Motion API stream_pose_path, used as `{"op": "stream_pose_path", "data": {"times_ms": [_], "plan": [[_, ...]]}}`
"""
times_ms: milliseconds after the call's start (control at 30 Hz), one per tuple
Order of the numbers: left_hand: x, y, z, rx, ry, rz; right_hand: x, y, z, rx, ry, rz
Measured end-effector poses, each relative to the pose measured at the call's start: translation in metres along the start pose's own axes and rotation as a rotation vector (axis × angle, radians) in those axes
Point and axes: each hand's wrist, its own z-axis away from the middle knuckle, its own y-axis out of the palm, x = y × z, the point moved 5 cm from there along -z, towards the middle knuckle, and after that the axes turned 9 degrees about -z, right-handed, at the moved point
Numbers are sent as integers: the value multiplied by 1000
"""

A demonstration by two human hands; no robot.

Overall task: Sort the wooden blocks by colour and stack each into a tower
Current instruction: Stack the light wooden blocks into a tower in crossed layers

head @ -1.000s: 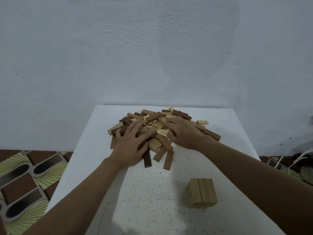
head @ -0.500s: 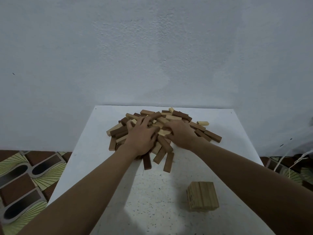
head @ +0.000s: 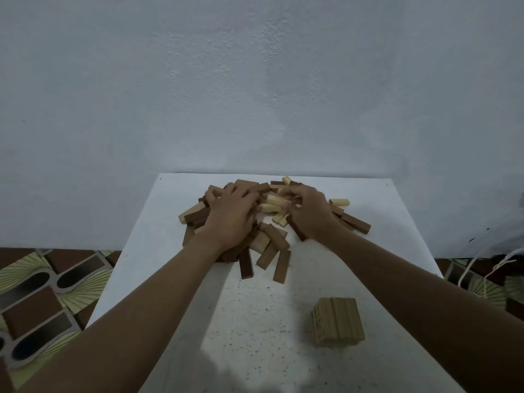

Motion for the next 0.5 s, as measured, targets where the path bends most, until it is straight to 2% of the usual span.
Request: {"op": "stream_pose_path", "data": {"times_ms": [133, 300, 500], "plan": [[14, -28, 28, -35, -164, 239, 34, -10, 18, 109, -13, 0], [25, -41, 91, 37, -318, 469, 68, 3, 58, 512, -86, 95], [18, -32, 148, 102, -381, 534, 77, 43, 101, 852, -180, 420]]}}
